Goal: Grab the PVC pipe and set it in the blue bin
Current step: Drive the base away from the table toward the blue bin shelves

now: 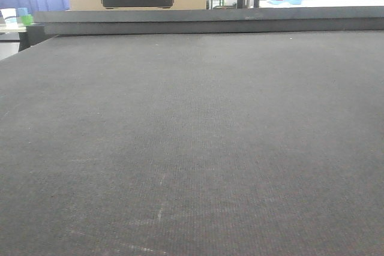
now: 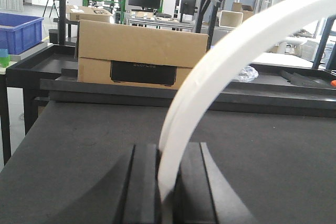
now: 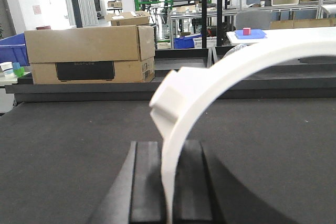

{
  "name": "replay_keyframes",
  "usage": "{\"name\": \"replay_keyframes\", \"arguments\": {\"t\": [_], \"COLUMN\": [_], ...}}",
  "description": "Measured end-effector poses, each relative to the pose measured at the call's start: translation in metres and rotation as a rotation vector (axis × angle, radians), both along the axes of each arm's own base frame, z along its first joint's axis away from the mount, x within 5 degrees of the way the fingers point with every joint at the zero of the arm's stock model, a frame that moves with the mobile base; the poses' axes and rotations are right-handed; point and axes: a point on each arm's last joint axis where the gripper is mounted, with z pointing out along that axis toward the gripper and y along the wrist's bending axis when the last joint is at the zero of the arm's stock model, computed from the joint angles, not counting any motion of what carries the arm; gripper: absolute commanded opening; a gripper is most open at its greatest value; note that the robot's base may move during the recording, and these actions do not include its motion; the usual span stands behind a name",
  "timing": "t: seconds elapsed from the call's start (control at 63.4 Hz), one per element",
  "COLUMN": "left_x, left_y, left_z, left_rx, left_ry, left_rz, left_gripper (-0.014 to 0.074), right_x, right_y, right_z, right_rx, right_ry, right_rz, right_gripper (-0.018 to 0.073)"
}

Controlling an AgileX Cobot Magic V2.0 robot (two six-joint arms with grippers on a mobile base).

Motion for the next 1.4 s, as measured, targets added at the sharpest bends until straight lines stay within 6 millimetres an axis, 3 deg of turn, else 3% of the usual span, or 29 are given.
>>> {"name": "replay_keyframes", "arguments": {"t": [1.403], "left_x": [-0.0001], "left_y": [0.0], "left_z": [-0.0003], "left_rx": [0.0], "left_ry": [-0.001], "left_rz": [0.0], "left_gripper": [-0.0111], "right_x": [0.0], "right_y": [0.0], "right_z": [0.0], "right_rx": [0.0], "right_ry": [0.0], "right_rz": [0.0], "right_gripper": [-0.0168]}}
